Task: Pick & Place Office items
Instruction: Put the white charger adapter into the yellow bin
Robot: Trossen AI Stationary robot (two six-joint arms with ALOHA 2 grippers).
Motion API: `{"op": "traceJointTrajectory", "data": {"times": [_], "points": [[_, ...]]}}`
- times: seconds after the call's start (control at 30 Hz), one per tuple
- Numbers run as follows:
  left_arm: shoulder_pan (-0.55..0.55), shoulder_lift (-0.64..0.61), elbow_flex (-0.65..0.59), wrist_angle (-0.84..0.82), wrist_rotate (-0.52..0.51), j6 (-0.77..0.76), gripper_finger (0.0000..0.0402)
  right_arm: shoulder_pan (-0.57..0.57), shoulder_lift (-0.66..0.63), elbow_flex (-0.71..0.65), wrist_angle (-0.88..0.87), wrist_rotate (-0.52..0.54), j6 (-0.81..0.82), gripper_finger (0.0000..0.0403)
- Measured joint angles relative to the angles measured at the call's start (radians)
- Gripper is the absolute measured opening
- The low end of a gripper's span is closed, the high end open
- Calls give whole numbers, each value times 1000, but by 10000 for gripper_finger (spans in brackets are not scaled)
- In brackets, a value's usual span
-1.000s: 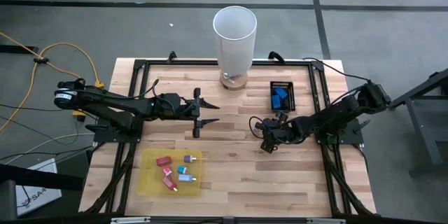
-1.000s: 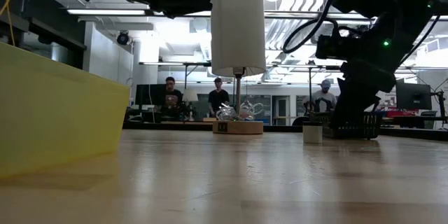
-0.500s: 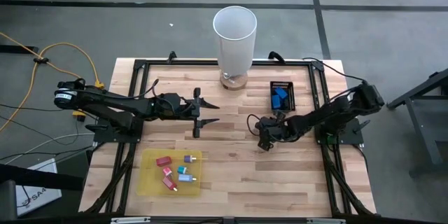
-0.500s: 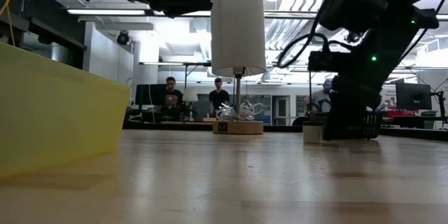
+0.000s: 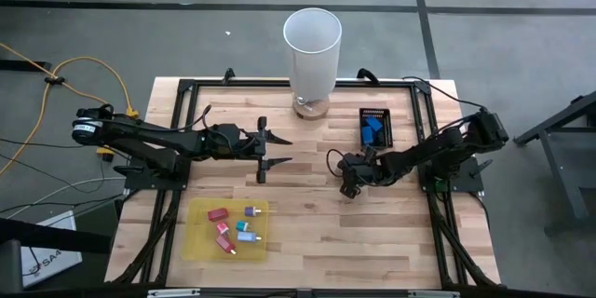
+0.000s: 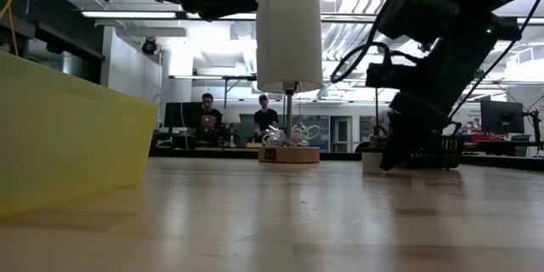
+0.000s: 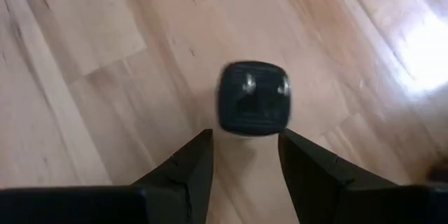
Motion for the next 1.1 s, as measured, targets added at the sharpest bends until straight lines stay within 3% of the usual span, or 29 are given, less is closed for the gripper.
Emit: {"op": "traceJointTrajectory", "data": {"times": [0.5, 1.1], "points": [[0, 0, 0, 0, 0, 0, 194, -57, 0, 0, 16, -58, 4, 148], [0, 0, 0, 0, 0, 0, 194, -62, 0, 0, 37, -53, 30, 195]]}}
